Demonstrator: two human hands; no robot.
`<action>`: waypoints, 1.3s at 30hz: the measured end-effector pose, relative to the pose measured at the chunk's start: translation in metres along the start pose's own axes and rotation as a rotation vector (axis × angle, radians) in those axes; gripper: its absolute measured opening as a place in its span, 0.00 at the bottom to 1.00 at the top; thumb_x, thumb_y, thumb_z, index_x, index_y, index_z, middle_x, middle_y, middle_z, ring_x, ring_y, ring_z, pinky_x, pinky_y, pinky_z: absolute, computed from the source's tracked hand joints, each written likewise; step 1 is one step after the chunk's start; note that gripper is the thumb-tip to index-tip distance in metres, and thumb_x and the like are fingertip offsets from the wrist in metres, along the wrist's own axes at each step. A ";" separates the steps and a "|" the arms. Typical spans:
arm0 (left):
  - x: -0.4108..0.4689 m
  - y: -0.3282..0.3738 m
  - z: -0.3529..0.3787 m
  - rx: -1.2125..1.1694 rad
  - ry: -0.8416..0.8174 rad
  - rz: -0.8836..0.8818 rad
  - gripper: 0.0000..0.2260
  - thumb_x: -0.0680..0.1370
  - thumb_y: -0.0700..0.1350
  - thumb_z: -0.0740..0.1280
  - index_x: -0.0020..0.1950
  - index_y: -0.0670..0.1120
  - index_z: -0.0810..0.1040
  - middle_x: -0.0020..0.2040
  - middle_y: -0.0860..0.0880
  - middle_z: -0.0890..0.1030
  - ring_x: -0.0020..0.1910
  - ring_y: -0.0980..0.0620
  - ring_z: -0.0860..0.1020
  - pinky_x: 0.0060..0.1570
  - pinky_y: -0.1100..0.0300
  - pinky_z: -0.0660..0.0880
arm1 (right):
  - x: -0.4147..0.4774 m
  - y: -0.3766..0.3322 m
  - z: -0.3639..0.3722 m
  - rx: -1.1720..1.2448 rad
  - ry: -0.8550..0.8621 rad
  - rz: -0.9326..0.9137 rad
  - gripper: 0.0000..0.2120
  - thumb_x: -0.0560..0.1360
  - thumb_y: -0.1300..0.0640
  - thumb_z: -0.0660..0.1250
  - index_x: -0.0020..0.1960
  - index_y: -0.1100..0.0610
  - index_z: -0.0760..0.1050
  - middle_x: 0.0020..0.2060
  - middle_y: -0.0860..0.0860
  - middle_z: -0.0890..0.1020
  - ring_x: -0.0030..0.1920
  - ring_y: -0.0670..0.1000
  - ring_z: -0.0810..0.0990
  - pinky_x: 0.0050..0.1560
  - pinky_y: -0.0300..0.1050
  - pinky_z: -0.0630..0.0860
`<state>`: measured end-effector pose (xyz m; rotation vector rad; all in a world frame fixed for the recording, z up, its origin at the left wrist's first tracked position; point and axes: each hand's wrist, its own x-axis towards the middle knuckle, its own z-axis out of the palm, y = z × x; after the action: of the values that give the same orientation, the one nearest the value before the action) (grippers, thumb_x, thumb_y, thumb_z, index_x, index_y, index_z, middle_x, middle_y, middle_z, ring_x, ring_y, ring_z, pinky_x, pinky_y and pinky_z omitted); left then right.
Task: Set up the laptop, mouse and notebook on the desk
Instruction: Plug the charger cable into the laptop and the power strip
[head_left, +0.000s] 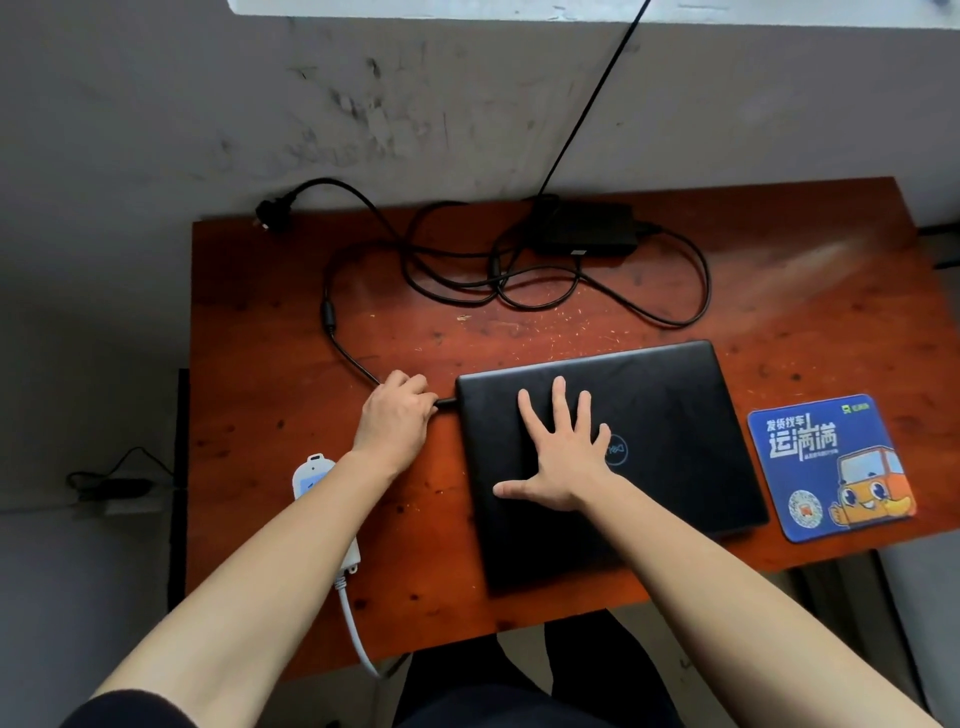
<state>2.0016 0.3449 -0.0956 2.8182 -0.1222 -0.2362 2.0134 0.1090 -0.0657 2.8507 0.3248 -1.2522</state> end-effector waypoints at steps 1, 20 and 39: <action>0.000 0.003 0.000 -0.018 -0.024 -0.042 0.10 0.80 0.43 0.65 0.56 0.41 0.84 0.51 0.46 0.80 0.52 0.44 0.74 0.48 0.50 0.76 | 0.000 0.001 0.000 0.001 -0.003 0.000 0.62 0.63 0.23 0.67 0.77 0.40 0.27 0.74 0.55 0.22 0.76 0.67 0.27 0.74 0.73 0.44; -0.031 -0.052 -0.053 -0.063 -0.209 -0.546 0.33 0.81 0.56 0.59 0.81 0.49 0.49 0.81 0.40 0.44 0.79 0.38 0.43 0.75 0.38 0.52 | 0.020 -0.024 -0.045 0.128 0.304 -0.221 0.40 0.79 0.36 0.59 0.82 0.49 0.46 0.82 0.55 0.49 0.81 0.57 0.44 0.78 0.58 0.46; -0.020 -0.075 -0.020 -0.062 -0.328 -0.713 0.37 0.75 0.70 0.56 0.79 0.63 0.43 0.81 0.49 0.37 0.79 0.42 0.37 0.74 0.34 0.50 | 0.197 -0.171 -0.178 0.593 0.269 -0.423 0.29 0.83 0.52 0.59 0.80 0.60 0.56 0.73 0.63 0.69 0.74 0.64 0.65 0.73 0.55 0.63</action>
<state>1.9900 0.4237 -0.0973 2.6193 0.8100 -0.8342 2.2396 0.3294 -0.0760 3.6194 0.6988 -1.1651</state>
